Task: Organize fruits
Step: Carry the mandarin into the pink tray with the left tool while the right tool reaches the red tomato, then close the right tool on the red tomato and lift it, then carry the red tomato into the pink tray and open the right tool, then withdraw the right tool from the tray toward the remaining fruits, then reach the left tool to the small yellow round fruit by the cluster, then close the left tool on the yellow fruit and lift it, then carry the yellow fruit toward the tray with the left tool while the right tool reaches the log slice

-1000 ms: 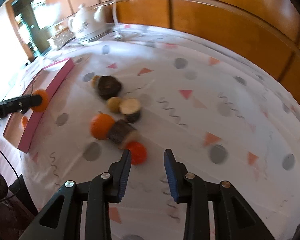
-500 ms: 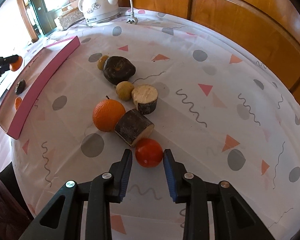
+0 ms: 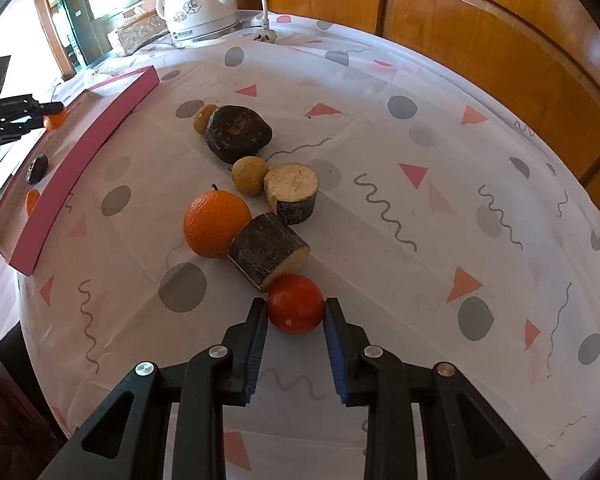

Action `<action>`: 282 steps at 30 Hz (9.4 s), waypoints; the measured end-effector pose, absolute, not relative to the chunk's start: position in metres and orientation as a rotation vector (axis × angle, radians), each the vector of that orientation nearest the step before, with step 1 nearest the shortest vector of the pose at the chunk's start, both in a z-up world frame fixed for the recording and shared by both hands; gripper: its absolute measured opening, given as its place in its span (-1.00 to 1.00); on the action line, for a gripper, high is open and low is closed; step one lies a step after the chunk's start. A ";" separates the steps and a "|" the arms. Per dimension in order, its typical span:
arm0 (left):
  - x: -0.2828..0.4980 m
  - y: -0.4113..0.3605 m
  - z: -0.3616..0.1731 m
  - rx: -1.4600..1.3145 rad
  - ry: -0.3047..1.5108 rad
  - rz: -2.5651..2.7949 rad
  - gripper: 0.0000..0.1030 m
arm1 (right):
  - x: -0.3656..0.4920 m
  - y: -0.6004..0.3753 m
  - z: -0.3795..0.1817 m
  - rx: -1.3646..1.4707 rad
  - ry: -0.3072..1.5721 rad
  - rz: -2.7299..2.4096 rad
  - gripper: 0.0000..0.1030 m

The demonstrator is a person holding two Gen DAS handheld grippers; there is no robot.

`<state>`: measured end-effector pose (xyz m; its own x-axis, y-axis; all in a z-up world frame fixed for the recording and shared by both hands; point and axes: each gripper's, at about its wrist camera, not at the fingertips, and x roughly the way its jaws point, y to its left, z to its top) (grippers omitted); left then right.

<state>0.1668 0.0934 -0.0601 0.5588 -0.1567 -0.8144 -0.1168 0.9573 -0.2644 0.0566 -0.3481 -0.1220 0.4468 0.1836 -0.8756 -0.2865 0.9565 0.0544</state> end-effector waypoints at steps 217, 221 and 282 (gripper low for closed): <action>0.182 -0.187 -0.093 0.102 1.035 -0.363 -0.50 | 0.012 -0.536 -0.079 0.361 1.027 -0.459 -0.26; 0.176 -0.182 -0.093 0.079 1.035 -0.395 -0.51 | 0.011 -0.538 -0.078 0.366 1.015 -0.469 -0.26; 0.019 -0.126 -0.086 0.180 0.885 -0.599 -0.55 | 0.063 -0.370 -0.097 0.184 1.087 0.283 -0.28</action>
<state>0.0195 -0.1264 -0.0859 0.4826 -0.4160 -0.7707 0.5607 0.8228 -0.0930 0.0632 -0.3705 -0.0973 0.4348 0.3154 -0.8435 -0.1357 0.9489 0.2849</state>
